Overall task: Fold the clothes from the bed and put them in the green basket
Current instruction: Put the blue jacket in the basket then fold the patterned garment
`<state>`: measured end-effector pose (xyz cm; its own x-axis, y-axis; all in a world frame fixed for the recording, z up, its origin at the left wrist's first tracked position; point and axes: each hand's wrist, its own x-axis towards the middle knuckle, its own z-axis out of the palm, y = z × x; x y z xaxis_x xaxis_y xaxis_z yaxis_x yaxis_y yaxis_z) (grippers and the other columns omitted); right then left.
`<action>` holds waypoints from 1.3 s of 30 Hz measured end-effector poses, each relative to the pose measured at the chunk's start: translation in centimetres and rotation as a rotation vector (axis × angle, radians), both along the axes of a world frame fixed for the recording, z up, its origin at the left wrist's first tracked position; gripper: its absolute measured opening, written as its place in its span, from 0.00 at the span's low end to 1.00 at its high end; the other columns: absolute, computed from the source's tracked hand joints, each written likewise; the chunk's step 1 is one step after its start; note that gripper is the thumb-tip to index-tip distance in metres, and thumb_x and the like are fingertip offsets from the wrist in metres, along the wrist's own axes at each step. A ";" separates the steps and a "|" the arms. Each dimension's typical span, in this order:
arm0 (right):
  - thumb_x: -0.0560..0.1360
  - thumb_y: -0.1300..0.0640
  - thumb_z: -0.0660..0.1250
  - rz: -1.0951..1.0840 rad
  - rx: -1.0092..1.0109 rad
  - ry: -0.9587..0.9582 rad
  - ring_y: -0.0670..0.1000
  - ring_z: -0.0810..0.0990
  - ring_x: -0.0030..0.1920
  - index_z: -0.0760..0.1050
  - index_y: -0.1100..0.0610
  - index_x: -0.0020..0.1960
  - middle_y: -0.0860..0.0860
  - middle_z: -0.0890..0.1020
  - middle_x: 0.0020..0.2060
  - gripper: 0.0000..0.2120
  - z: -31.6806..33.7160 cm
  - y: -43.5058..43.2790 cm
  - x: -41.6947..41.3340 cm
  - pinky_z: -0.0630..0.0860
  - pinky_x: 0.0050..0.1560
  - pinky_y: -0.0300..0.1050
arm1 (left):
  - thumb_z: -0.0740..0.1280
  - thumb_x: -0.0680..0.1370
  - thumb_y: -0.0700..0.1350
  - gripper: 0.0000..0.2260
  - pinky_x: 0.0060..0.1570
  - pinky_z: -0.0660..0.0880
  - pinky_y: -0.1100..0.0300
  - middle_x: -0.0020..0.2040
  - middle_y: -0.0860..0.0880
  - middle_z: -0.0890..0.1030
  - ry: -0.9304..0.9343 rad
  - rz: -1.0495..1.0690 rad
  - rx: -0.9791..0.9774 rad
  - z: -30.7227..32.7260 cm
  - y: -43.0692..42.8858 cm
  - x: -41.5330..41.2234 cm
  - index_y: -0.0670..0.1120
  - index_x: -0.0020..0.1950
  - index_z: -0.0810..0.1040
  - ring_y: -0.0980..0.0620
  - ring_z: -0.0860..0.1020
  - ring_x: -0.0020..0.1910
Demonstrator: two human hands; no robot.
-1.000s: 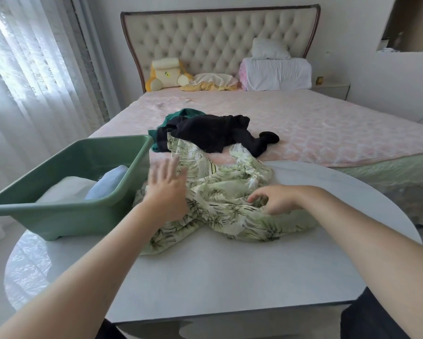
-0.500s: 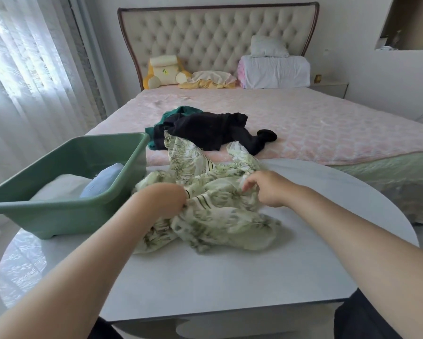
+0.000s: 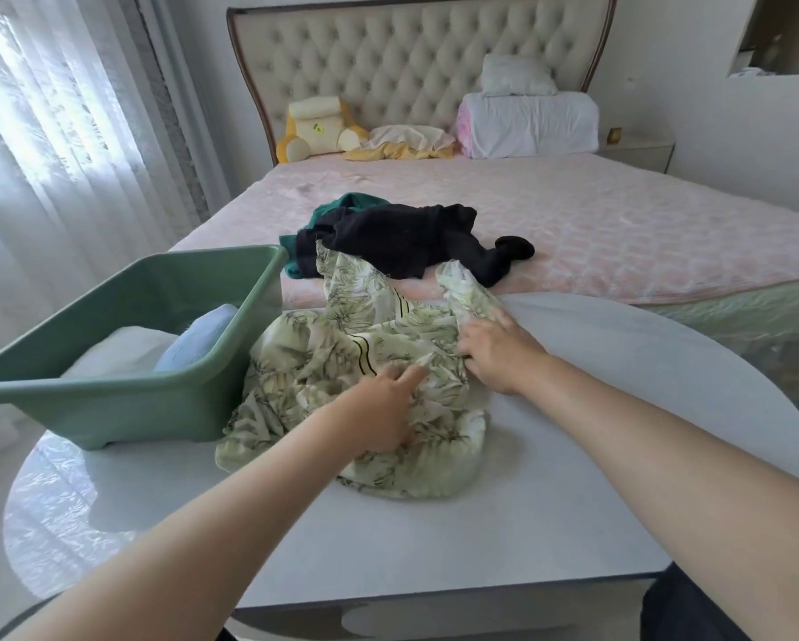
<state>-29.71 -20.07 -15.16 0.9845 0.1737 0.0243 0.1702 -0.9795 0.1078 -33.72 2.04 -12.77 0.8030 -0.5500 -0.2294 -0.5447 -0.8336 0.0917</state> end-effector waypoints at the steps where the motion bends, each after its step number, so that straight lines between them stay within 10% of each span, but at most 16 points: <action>1: 0.82 0.54 0.56 -0.017 0.040 0.044 0.59 0.66 0.73 0.78 0.50 0.53 0.54 0.77 0.61 0.11 0.6 0.3 -0.5 0.49 0.79 0.54 | 0.64 0.76 0.34 0.41 0.40 0.77 0.59 0.70 0.44 0.67 0.019 -0.009 -0.003 0.0 0.3 0.3 0.58 0.81 0.46 0.46 0.78 0.50; 4: 0.84 0.50 0.55 -0.009 0.040 0.151 0.56 0.75 0.56 0.76 0.54 0.51 0.54 0.81 0.54 0.14 2.6 1.3 -2.1 0.70 0.58 0.49 | 0.57 0.76 0.29 0.40 0.29 0.68 0.64 0.62 0.45 0.77 0.029 -0.031 0.054 1.4 1.3 0.2 0.58 0.81 0.51 0.52 0.75 0.36; 8: 0.79 0.44 0.65 0.037 0.177 0.528 0.53 0.78 0.42 0.80 0.57 0.45 0.49 0.81 0.42 0.16 3.5 2.9 -4.2 0.76 0.45 0.49 | 0.55 0.79 0.33 0.21 0.43 0.72 0.59 0.52 0.49 0.80 0.121 -0.018 0.250 3.9 2.5 0.1 0.48 0.66 0.79 0.50 0.72 0.42; 11: 0.76 0.43 0.71 0.018 0.492 0.822 0.54 0.80 0.38 0.84 0.52 0.47 0.48 0.83 0.44 0.12 4.5 3.2 -5.8 0.80 0.40 0.50 | 0.58 0.79 0.38 0.13 0.44 0.70 0.56 0.51 0.45 0.79 0.215 -0.002 0.514 5.3 3.1 -0.1 0.42 0.56 0.81 0.46 0.73 0.45; 14: 0.80 0.48 0.66 0.031 0.754 0.660 0.53 0.82 0.32 0.82 0.57 0.49 0.52 0.86 0.40 0.13 5.4 3.1 -5.8 0.78 0.30 0.44 | 0.60 0.79 0.52 0.14 0.44 0.71 0.58 0.48 0.44 0.78 0.343 0.098 0.426 6.1 3.4 0.0 0.46 0.43 0.78 0.48 0.75 0.41; 18: 0.78 0.59 0.63 0.048 0.585 0.006 0.50 0.79 0.52 0.78 0.50 0.54 0.47 0.81 0.52 0.09 4.1 3.0 -3.8 0.77 0.50 0.43 | 0.60 0.77 0.67 0.18 0.51 0.74 0.55 0.52 0.50 0.77 0.054 0.132 0.085 5.5 3.3 0.3 0.54 0.47 0.78 0.54 0.73 0.47; 22: 0.79 0.54 0.59 0.078 0.296 0.373 0.53 0.65 0.76 0.62 0.38 0.77 0.47 0.61 0.79 0.28 2.0 3.3 -2.7 0.64 0.75 0.56 | 0.74 0.61 0.72 0.51 0.69 0.66 0.35 0.79 0.50 0.52 0.088 0.101 0.269 3.2 3.6 0.6 0.61 0.78 0.53 0.40 0.54 0.77; 25: 0.82 0.34 0.51 0.012 0.132 0.489 0.54 0.52 0.81 0.49 0.38 0.81 0.47 0.47 0.82 0.29 1.4 2.5 -2.5 0.51 0.79 0.57 | 0.77 0.62 0.69 0.60 0.74 0.59 0.38 0.81 0.53 0.38 0.274 0.094 0.353 2.3 3.9 0.5 0.65 0.78 0.35 0.41 0.48 0.80; 32: 0.80 0.31 0.44 -0.408 0.051 0.446 0.59 0.49 0.81 0.42 0.42 0.82 0.52 0.43 0.82 0.34 0.8 -3.0 -2.6 0.50 0.79 0.61 | 0.78 0.70 0.56 0.55 0.74 0.57 0.36 0.81 0.53 0.39 0.085 0.064 0.371 1.3 4.6 2.0 0.64 0.79 0.36 0.43 0.41 0.80; 39: 0.82 0.37 0.52 -0.222 0.201 0.202 0.54 0.55 0.80 0.52 0.47 0.82 0.51 0.55 0.81 0.32 0.3 -3.4 -3.8 0.56 0.78 0.57 | 0.61 0.79 0.42 0.34 0.73 0.41 0.30 0.81 0.42 0.45 -0.397 0.168 0.431 0.6 4.4 4.4 0.56 0.81 0.50 0.35 0.42 0.79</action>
